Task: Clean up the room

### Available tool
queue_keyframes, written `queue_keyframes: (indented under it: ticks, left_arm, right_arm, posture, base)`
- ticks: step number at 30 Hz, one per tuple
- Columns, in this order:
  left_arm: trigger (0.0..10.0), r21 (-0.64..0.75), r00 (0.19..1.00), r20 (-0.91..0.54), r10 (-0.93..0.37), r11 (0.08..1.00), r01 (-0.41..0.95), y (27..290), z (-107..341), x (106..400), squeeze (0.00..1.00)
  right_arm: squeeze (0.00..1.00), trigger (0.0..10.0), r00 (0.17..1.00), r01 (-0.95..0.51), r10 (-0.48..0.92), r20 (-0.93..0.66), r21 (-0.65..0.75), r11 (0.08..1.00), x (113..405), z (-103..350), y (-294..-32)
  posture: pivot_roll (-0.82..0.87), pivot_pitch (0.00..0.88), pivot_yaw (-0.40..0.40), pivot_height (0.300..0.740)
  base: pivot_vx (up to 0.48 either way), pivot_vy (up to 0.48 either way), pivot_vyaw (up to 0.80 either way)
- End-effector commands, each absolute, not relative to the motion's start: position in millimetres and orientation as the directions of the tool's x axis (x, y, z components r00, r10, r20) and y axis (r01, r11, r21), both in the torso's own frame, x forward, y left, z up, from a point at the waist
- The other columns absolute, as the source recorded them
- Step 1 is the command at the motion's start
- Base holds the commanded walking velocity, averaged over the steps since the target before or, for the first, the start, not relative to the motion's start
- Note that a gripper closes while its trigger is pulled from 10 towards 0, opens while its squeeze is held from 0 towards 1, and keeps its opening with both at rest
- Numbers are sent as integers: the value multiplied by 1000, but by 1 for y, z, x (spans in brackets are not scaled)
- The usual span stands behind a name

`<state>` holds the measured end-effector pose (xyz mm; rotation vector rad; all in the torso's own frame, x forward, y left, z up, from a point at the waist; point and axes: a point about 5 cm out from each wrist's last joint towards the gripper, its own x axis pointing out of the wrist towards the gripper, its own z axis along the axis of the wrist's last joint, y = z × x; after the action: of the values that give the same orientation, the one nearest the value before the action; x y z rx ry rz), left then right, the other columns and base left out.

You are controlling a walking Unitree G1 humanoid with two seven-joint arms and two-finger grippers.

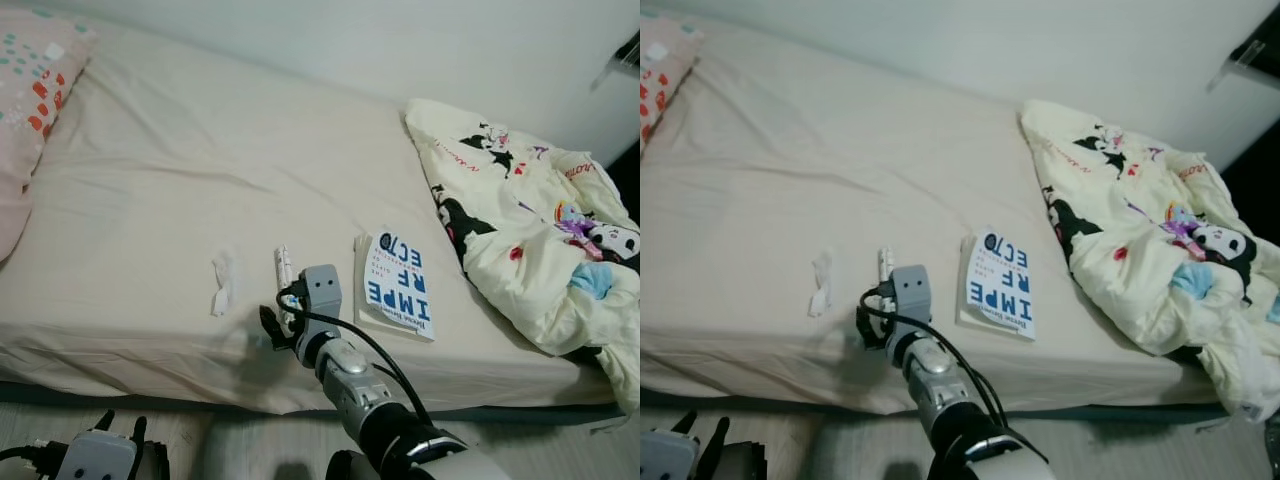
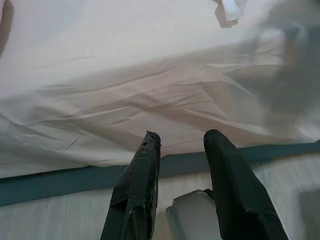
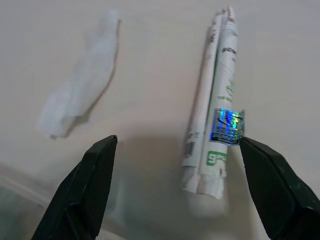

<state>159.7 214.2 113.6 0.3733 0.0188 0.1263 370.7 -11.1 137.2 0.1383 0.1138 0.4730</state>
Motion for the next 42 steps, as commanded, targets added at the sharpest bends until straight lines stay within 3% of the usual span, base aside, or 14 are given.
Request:
queue_keyframes:
  ticks: [1, 2, 15, 16, 17, 18, 21, 24, 26, 28, 42]
  left_arm:
    - [10000, 361, 992, -34, 120, 927, -100, 211, 109, 155, 0]
    - [10000, 362, 992, -36, 120, 927, -99, 212, 110, 154, 0]
    - [10000, 370, 993, -44, 112, 925, -88, 212, 113, 155, 0]
    - [10000, 371, 993, -45, 113, 924, -89, 212, 114, 154, 0]
    - [10000, 371, 993, -46, 113, 924, -88, 212, 114, 154, 0]
    - [10000, 372, 992, -46, 114, 924, -89, 213, 114, 154, 0]
    - [10000, 374, 992, -48, 116, 923, -89, 213, 114, 154, 0]
    - [10000, 375, 992, -49, 117, 923, -90, 214, 114, 154, 0]
    - [10000, 376, 992, -49, 118, 922, -91, 214, 115, 154, 0]
    - [10000, 378, 992, -48, 119, 921, -92, 214, 115, 154, 0]
    - [10000, 384, 992, -47, 118, 919, -91, 216, 116, 155, 0]
  right_arm:
    - [435, 10000, 856, -475, 502, -122, 195, 858, 357, 127, 16]
    - [0, 10000, 860, -465, 489, -148, 168, 869, 355, 123, 17]
    - [0, 10000, 852, -462, 494, -175, 193, 866, 351, 118, 21]
    - [0, 7333, 851, -465, 497, -169, 195, 864, 351, 119, 22]
    - [0, 2941, 851, -465, 497, -168, 195, 863, 351, 119, 22]
    - [0, 1451, 852, -466, 497, -165, 197, 863, 351, 120, 22]
    - [0, 1176, 855, -461, 493, -159, 201, 865, 352, 121, 22]
    - [0, 1529, 859, -456, 489, -153, 204, 866, 352, 122, 22]
    - [0, 1137, 860, -454, 487, -149, 211, 866, 353, 123, 22]
    - [0, 78, 862, -451, 486, -147, 215, 866, 353, 123, 21]
    - [0, 0, 862, -450, 487, -144, 226, 864, 353, 123, 21]
  posture:
    - [367, 308, -287, 550]
    - [371, 310, -281, 550]
    - [381, 311, -274, 550]
    - [382, 311, -273, 550]
    - [382, 311, -273, 550]
    - [386, 312, -272, 550]
    - [386, 312, -272, 550]
    - [391, 310, -271, 550]
    - [391, 310, -271, 550]
    - [395, 308, -270, 550]
    - [402, 304, -267, 550]
  base:
    - [0, 0, 0]
    - [0, 0, 0]
    - [0, 0, 0]
    - [0, 0, 0]
    - [0, 0, 0]
    - [0, 0, 0]
    - [0, 0, 0]
    - [0, 0, 0]
    - [0, 0, 0]
    - [0, 0, 0]
    - [0, 0, 0]
